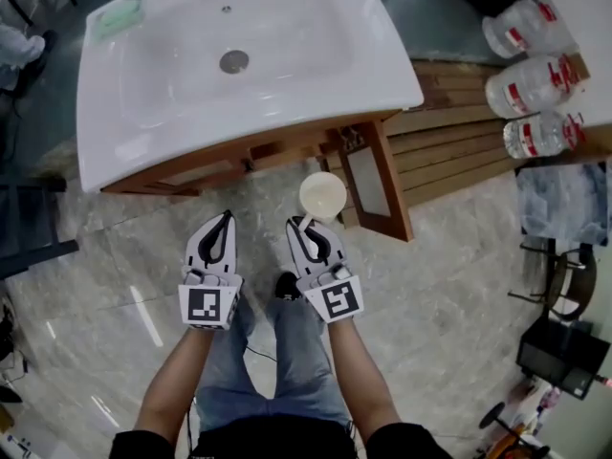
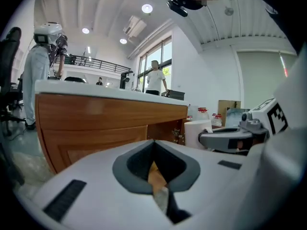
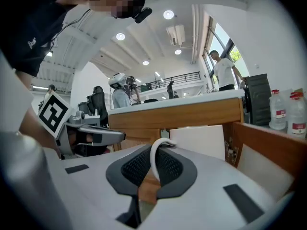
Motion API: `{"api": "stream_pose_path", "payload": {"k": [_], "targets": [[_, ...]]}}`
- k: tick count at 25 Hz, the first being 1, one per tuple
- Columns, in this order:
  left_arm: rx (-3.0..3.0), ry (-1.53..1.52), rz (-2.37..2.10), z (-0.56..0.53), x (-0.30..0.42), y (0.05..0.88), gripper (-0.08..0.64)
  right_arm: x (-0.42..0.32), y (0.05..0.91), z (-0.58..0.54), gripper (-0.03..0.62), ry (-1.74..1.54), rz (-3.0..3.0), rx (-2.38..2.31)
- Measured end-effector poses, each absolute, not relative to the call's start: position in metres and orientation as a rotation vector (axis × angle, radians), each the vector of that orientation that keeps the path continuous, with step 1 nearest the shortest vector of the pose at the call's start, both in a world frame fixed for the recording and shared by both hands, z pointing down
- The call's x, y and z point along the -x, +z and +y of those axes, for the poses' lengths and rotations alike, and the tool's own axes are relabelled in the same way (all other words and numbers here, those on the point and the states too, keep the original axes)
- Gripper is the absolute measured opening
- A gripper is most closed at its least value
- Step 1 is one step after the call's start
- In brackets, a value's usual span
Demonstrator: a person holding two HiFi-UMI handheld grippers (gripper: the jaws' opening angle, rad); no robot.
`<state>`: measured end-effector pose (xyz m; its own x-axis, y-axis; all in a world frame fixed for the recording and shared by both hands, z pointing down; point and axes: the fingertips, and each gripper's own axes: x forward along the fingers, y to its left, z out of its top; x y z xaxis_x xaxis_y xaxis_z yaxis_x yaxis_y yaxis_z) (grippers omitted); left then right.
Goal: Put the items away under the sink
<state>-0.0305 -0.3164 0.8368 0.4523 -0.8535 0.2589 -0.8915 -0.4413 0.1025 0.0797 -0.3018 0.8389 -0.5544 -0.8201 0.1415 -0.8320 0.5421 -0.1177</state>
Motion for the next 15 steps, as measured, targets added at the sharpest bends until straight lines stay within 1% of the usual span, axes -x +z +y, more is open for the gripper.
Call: {"api": "stream_pose_path", "payload": {"k": [8,12,15], "targets": [[-2.530,0.230,-1.510,-0.335,0.021,0.939,0.008,-0.078,0.949,-0.326,0.032,0.206,-2.728,-1.443],[-2.546,0.182,-1.496,-0.342,0.015,0.970,0.008,-0.076,0.978,-0.361,0.032,0.164,-2.734,-1.449],[-2.573,0.162,-1.491,-0.352,0.012,0.978,0.008,-0.071,0.986,-0.398,0.032,0.068,-2.764,-1.438]]}}
